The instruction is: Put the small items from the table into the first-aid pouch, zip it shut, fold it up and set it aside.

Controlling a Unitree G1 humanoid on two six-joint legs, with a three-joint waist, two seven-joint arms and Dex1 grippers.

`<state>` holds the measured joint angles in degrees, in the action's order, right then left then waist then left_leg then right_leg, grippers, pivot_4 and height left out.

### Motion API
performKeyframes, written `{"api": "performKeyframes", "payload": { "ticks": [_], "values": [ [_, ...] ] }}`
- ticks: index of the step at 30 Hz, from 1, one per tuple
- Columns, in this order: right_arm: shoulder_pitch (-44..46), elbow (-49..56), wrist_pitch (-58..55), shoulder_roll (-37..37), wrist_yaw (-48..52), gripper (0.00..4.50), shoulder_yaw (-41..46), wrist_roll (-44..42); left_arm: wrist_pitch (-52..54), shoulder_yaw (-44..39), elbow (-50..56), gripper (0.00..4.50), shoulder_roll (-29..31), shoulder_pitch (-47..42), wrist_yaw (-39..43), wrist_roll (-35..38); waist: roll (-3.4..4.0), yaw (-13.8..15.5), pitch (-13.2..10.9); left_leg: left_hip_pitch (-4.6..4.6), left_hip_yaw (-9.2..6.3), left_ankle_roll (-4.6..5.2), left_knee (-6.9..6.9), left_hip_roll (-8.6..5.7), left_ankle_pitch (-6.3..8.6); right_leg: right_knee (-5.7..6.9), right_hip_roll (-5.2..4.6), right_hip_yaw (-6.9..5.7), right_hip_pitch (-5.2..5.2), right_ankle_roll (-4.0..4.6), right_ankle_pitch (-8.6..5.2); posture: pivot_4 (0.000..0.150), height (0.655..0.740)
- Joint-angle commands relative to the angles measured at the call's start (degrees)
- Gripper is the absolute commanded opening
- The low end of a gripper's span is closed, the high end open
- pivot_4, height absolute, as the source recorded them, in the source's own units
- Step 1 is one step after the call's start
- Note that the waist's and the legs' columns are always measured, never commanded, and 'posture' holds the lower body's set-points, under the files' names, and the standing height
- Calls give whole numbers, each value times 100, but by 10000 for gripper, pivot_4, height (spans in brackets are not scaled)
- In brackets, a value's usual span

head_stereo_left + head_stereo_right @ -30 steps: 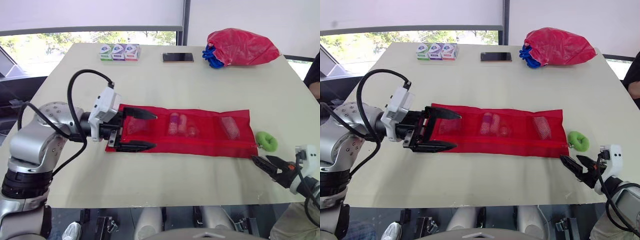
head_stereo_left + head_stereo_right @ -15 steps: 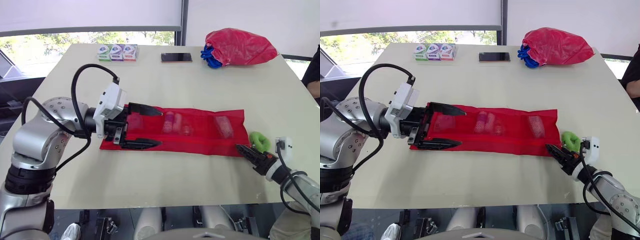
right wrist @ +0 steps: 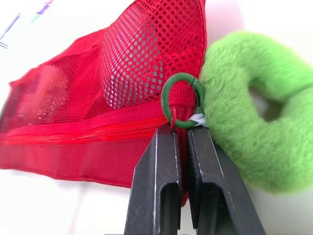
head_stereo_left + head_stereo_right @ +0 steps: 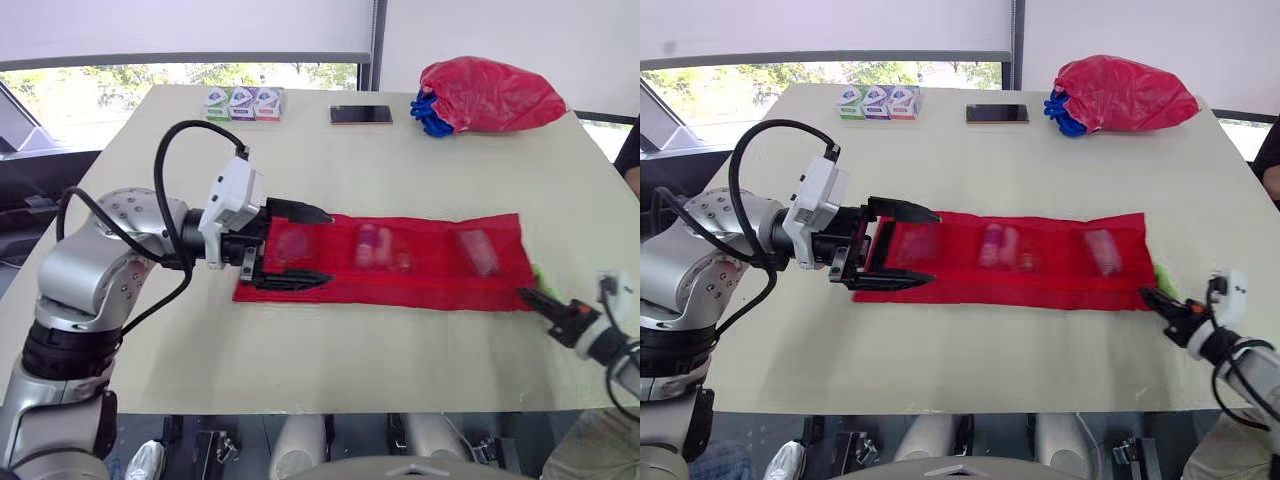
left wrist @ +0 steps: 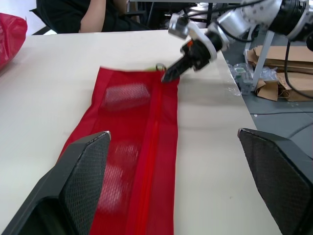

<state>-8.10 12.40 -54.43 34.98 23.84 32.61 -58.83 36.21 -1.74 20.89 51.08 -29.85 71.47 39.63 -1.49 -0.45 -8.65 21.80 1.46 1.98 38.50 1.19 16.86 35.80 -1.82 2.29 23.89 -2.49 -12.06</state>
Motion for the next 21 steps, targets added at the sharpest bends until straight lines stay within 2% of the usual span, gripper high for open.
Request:
{"api": "performKeyframes", "payload": {
  "ticks": [1,6,9,12,15,18,21],
  "values": [
    [-22,-286,207,507,447,1151,409,198,-9,-77,157,45000,-12,-166,-51,85,0,-6,0,0,-2,0,0,-5,0,0,2,2,-2,-17,6,1500,7400],
    [49,-452,362,1463,1257,1151,508,529,-39,-44,130,45000,-43,-234,-84,46,10,-15,-6,-3,-4,1,4,-12,-1,0,5,9,-9,-31,0,1500,7400],
    [290,135,149,2065,1642,1151,269,457,-41,-45,110,45000,-50,-272,-106,25,12,-34,-7,-5,-10,1,5,-10,-1,1,11,8,-12,-34,-1,1500,7400],
    [1020,872,-358,2313,1448,1151,-298,7,-50,-45,107,45000,-57,-271,-140,-4,9,-96,-11,-8,-7,1,8,0,-1,2,21,12,-13,-36,0,1500,7400],
    [1806,1419,-715,2286,1088,1151,-1095,-27,-79,-45,123,45000,-51,-234,-168,-37,5,-111,-13,-10,-19,-1,12,10,-2,6,39,12,-14,-35,0,1500,7400],
    [2596,1752,-1018,1800,464,1151,-2040,114,-75,-57,137,45000,-69,-216,-213,-20,-1,-66,-14,-4,-28,-2,12,11,-2,5,43,9,-13,-32,0,1500,7400],
    [2993,2016,-1201,1406,144,1151,-2845,402,-92,-68,157,45000,-84,-181,-243,-16,-3,-41,-16,5,-26,-2,12,9,-2,2,35,14,-9,-13,11,1500,7400]
  ]
}}
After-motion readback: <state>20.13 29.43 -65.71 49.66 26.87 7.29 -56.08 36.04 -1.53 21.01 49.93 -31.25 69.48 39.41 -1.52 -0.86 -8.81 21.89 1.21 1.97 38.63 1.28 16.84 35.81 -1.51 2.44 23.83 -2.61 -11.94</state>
